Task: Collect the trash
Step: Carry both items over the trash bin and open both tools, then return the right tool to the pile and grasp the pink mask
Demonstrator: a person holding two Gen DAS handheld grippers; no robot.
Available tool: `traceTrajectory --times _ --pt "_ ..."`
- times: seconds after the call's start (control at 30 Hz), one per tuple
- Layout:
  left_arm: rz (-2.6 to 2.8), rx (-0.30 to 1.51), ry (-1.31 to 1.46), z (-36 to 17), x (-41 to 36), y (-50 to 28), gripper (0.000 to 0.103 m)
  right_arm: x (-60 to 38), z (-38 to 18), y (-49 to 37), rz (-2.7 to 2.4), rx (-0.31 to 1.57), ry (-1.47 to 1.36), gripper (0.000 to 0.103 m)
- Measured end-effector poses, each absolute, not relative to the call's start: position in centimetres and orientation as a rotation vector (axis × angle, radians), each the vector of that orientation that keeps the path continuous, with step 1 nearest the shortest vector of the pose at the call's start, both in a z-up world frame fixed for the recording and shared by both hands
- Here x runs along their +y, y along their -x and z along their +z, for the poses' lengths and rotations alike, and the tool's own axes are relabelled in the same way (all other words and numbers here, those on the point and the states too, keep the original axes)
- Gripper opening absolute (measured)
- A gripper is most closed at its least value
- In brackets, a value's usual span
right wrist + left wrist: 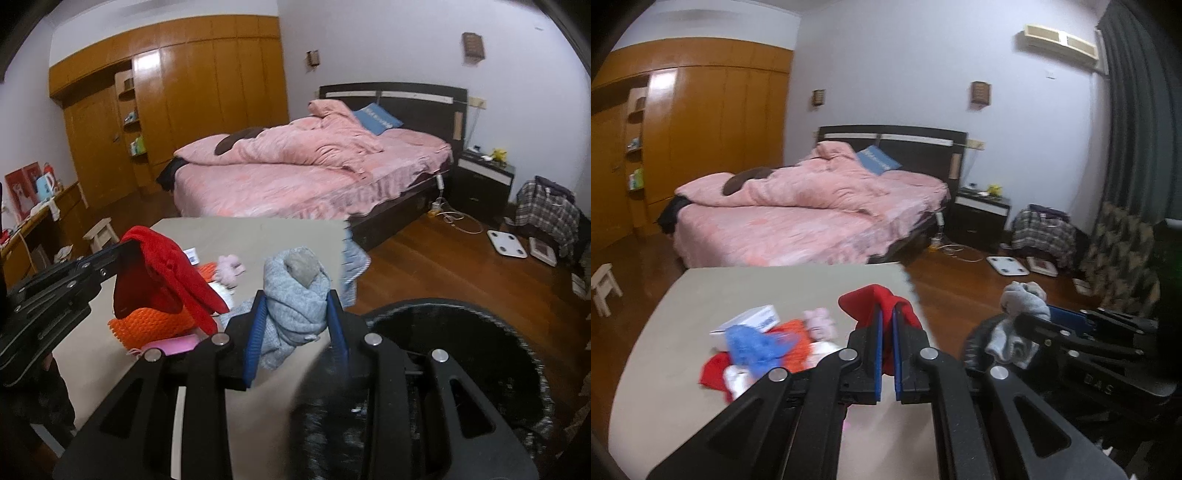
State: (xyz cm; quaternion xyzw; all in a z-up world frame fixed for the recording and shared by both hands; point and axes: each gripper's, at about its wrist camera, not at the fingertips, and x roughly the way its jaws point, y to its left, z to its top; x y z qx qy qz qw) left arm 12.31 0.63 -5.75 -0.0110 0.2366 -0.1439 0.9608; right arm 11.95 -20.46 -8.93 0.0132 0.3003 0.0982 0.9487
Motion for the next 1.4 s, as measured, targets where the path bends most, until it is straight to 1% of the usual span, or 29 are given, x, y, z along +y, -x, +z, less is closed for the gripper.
traceTrajectory --times 0.23,0.47,0.57,0.6,0.63,0.67,0.7,0.73,0.77,0.83,0.87,0.9,0.93,0.97,1.03,1.13,1.4 --pt "-0.425 0.499 0.005 -5.9 -4.9 -11.5 0.005 -26.0 -8.7 -9.9 0.074 0.609 -0.026 0.032" --pt "-0.55 0.526 -0.012 -6.9 -10.3 -11.0 0.005 -30.6 -10.7 -7.7 -0.043 0.647 -0.04 0.032" --pt "-0.6 0.547 -0.021 -7.3 -12.4 -10.8 0.005 -32.6 -11.6 -7.0 -0.097 0.656 -0.05 0.034" --pt "-0.613 0.56 -0.027 -7.6 -13.1 -10.8 0.007 -33.0 -11.8 -6.8 -0.112 0.657 -0.05 0.036" --pt "-0.624 0.571 -0.027 -7.8 -13.6 -10.9 0.012 -33.2 -11.9 -6.5 -0.123 0.656 -0.05 0.04" --pt "-0.636 0.584 -0.028 -8.1 -13.9 -11.1 0.017 -33.7 -11.9 -6.3 -0.139 0.651 -0.051 0.047" --pt "-0.637 0.595 -0.031 -8.3 -14.2 -11.1 0.03 -33.9 -12.0 -6.1 -0.148 0.646 -0.052 0.054" --pt "-0.634 0.596 -0.033 -8.4 -14.5 -11.0 0.04 -34.1 -12.0 -5.9 -0.155 0.642 -0.054 0.056" --pt "-0.631 0.593 -0.034 -8.4 -14.4 -10.8 0.043 -34.2 -12.1 -5.9 -0.159 0.64 -0.056 0.062" --pt "-0.613 0.587 -0.044 -8.4 -14.0 -10.6 0.052 -34.2 -12.0 -5.6 -0.174 0.623 -0.052 0.08" --pt "-0.599 0.581 -0.05 -8.3 -13.6 -10.6 0.055 -34.1 -12.0 -5.5 -0.179 0.612 -0.051 0.085" --pt "-0.584 0.574 -0.054 -8.3 -13.3 -10.5 0.061 -34.0 -12.0 -5.4 -0.179 0.604 -0.052 0.091" --pt "-0.565 0.565 -0.058 -8.2 -12.8 -10.4 0.068 -33.8 -11.9 -5.5 -0.173 0.6 -0.056 0.092" --pt "-0.546 0.559 -0.058 -8.1 -12.2 -10.4 0.071 -33.6 -11.8 -5.7 -0.165 0.599 -0.059 0.094" --pt "-0.503 0.549 -0.059 -8.0 -10.7 -10.3 0.082 -32.9 -11.7 -6.0 -0.145 0.602 -0.066 0.096" --pt "-0.435 0.545 -0.056 -8.2 -8.0 -10.2 0.087 -31.3 -11.8 -6.5 -0.111 0.605 -0.062 0.097" --pt "-0.236 0.558 -0.025 -9.3 0.0 -10.4 0.088 -24.0 -12.3 -9.4 0.033 0.61 -0.037 0.097"
